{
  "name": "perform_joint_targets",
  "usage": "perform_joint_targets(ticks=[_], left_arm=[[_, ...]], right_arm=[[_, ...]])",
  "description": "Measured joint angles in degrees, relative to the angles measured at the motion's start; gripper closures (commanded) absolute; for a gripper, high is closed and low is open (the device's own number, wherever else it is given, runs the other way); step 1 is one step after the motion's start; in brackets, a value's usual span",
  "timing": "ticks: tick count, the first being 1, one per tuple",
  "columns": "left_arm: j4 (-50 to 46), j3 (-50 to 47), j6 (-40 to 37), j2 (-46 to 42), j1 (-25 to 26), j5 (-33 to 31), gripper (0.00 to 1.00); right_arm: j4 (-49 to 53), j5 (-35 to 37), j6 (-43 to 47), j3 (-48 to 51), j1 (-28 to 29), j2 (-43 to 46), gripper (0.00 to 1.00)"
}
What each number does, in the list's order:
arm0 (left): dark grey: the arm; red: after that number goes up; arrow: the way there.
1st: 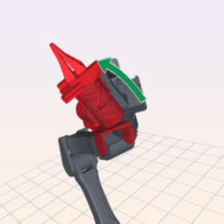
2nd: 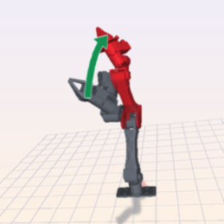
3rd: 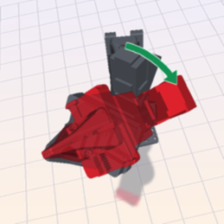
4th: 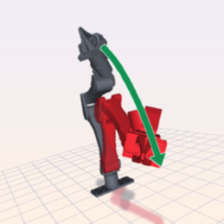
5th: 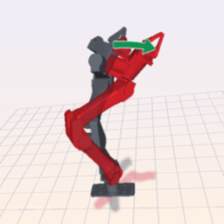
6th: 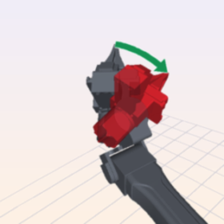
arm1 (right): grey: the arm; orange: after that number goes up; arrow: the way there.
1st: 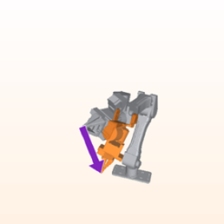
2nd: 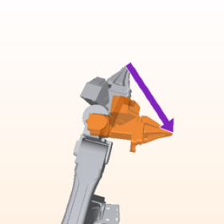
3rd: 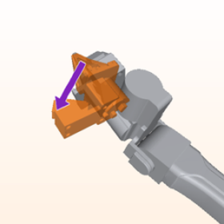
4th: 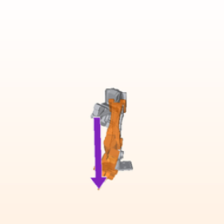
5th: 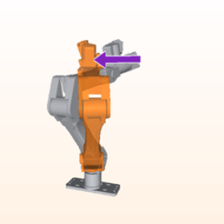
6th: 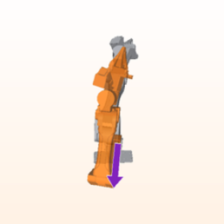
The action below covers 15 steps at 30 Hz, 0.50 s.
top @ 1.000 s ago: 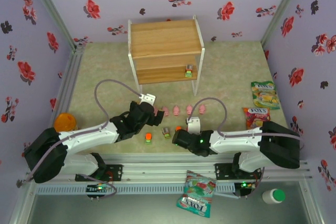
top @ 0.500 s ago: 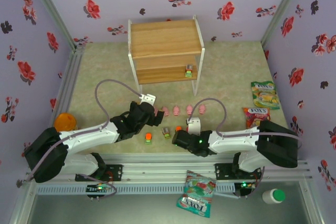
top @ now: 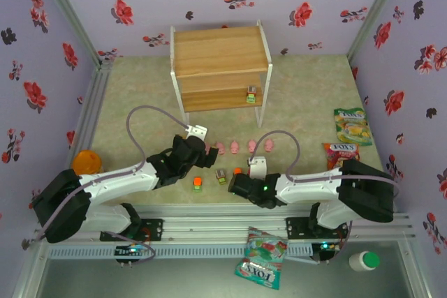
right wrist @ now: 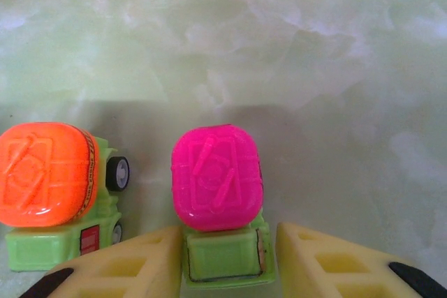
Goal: Place and organize the plastic toys onto the shelf
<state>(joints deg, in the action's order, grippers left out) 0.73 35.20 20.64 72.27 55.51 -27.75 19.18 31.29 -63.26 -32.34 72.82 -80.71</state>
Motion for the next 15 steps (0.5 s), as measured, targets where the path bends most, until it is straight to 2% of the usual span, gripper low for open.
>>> perform_joint_targets(ticks=[15], left_arm=[[0.0,0.0,0.0,0.4,0.0,0.0,0.00]], right_arm=[[0.4,0.7,0.0,-1.2,0.0,-1.5,0.60]])
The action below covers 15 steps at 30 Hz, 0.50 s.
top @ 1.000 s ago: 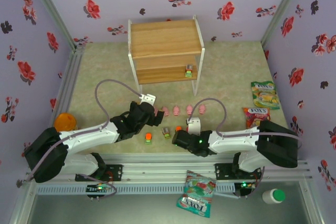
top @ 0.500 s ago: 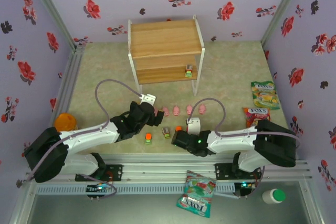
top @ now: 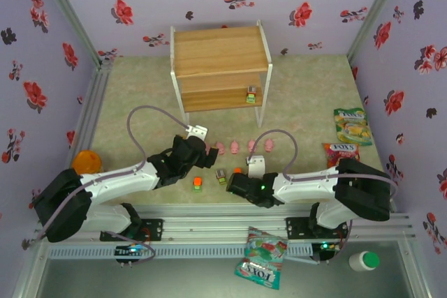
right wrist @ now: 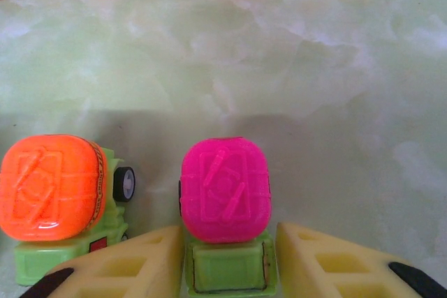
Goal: Place and organize the plastic toys onto the shelf
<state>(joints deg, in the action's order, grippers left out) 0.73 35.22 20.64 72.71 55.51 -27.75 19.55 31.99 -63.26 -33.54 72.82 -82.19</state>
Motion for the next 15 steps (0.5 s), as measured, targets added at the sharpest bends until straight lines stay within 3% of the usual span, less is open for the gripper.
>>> perform_joint_targets(ticks=[15], left_arm=[[-0.1,0.0,0.0,0.1,0.0,0.0,0.00]], right_arm=[[-0.1,0.2,0.0,0.0,0.0,-1.7,0.61]])
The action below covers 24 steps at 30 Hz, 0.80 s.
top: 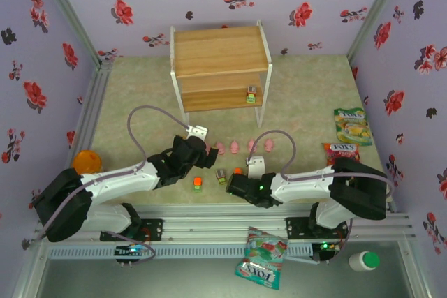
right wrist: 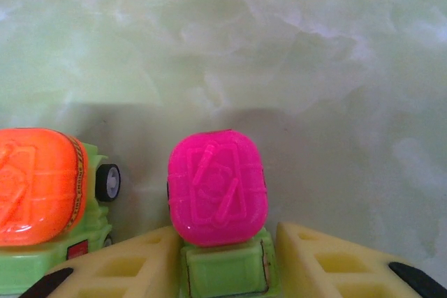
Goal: Place and organize the plastic toys onto the shelf
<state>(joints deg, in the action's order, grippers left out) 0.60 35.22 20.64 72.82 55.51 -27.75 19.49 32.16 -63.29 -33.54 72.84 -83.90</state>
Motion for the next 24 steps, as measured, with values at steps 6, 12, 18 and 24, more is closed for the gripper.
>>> perform_joint_targets(ticks=[6,12,18,24], left_arm=[[0.0,0.0,0.0,0.0,0.0,0.0,0.00],[0.0,0.0,0.0,0.0,0.0,0.0,0.00],[0.0,0.0,0.0,0.0,0.0,0.0,0.00],[0.0,0.3,0.0,0.3,0.0,0.0,0.00]], right_arm=[[-0.2,0.0,0.0,0.0,0.1,0.0,0.64],[-0.2,0.2,0.0,0.0,0.2,0.0,0.67],[0.3,0.7,0.0,-0.1,0.3,0.0,0.69],[4.1,2.3,0.5,-1.2,0.3,2.6,0.70]])
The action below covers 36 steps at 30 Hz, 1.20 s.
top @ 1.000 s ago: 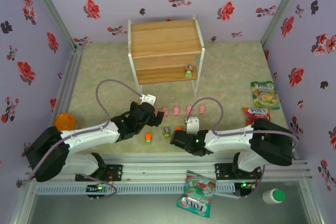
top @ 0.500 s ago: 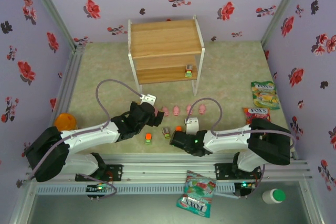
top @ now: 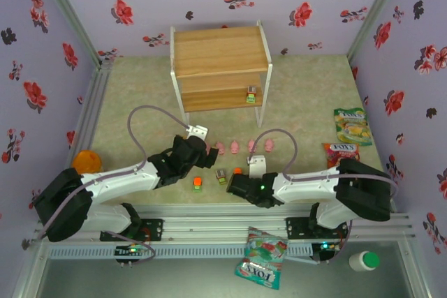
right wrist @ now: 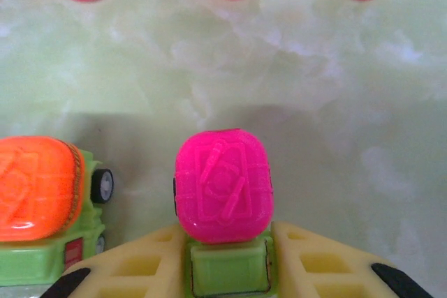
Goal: Place and organize the plastic toys onto the shelf
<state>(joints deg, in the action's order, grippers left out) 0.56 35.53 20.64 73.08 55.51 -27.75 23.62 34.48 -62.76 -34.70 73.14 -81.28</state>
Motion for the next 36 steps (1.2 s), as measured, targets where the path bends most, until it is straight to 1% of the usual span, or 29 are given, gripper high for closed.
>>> perform_joint_targets(ticks=[9,13,19,24,36], left_arm=[[0.0,0.1,0.0,0.1,0.0,0.4,0.00],[0.0,0.1,0.0,0.1,0.0,0.7,0.00],[0.0,0.1,0.0,0.1,0.0,0.9,0.00],[-0.2,0.4,0.0,0.5,0.0,1.0,0.00],[-0.2,0.4,0.0,0.6,0.0,1.5,0.00]], right_arm=[[4.4,2.8,2.5,-4.2,-0.1,3.5,0.71],[5.1,3.3,4.3,-5.9,-1.1,4.5,0.72],[5.6,3.5,8.5,-8.7,-5.0,6.3,0.73],[5.7,3.7,12.8,-13.2,-8.4,6.4,0.73],[4.7,3.9,21.7,-22.9,-14.0,5.0,0.73]])
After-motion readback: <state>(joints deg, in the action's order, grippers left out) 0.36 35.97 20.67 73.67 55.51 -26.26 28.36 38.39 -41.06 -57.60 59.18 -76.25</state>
